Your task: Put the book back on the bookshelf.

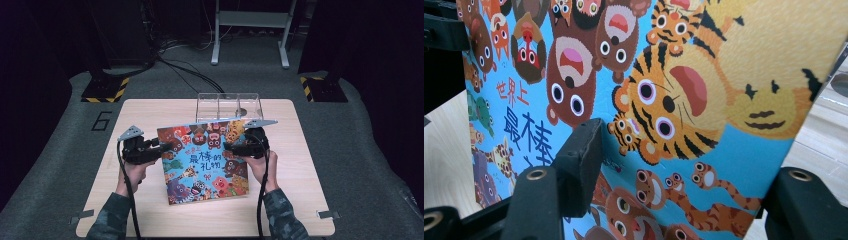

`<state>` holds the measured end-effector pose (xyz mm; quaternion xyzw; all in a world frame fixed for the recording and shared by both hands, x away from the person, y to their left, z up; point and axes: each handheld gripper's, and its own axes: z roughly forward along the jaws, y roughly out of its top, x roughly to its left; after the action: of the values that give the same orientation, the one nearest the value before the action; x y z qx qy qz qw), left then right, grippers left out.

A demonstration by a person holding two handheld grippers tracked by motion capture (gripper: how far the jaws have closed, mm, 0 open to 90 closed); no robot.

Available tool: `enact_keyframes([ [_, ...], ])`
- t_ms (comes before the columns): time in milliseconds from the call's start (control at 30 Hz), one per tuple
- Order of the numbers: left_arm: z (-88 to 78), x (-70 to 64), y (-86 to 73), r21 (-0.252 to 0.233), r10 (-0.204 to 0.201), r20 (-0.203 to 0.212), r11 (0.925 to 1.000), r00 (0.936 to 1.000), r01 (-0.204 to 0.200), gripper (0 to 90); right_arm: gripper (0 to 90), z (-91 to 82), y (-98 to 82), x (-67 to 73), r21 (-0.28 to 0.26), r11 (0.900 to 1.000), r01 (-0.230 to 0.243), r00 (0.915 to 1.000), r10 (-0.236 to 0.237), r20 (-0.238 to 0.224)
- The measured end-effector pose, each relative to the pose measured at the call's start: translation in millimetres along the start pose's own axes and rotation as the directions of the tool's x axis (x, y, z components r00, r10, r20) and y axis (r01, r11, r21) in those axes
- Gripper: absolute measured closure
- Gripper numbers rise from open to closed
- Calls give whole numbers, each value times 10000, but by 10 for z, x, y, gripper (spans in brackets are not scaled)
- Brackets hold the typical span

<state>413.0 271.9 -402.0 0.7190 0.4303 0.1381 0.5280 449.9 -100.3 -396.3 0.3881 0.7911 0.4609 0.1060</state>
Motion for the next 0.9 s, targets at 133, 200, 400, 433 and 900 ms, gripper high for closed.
enact_keyframes([
  [133, -5, -6, 3, -74, -53, -118, 10000, 9999, 52, 549, 398, 6, 12, -1, 14, 10000, -8, 10000, 8, -16],
  [200, -3, -15, 5, -165, -17, -217, 9999, 9998, 14, 561, 397, 6, 16, -6, -4, 10000, 46, 10000, -46, -8],
  [400, -29, -25, 13, -162, 0, -219, 9999, 9998, -4, 578, 374, 6, 36, 15, -32, 10000, 49, 9999, -49, 149],
  [433, -35, -26, 13, -159, 12, -234, 9999, 9997, -15, 581, 370, 8, 44, 24, 11, 10000, 29, 9998, -29, 207],
  [900, -159, -92, 70, -236, 860, -309, 9960, 9958, -867, 628, 314, -3, 97, 92, -371, 9983, 447, 9975, -425, 564],
])
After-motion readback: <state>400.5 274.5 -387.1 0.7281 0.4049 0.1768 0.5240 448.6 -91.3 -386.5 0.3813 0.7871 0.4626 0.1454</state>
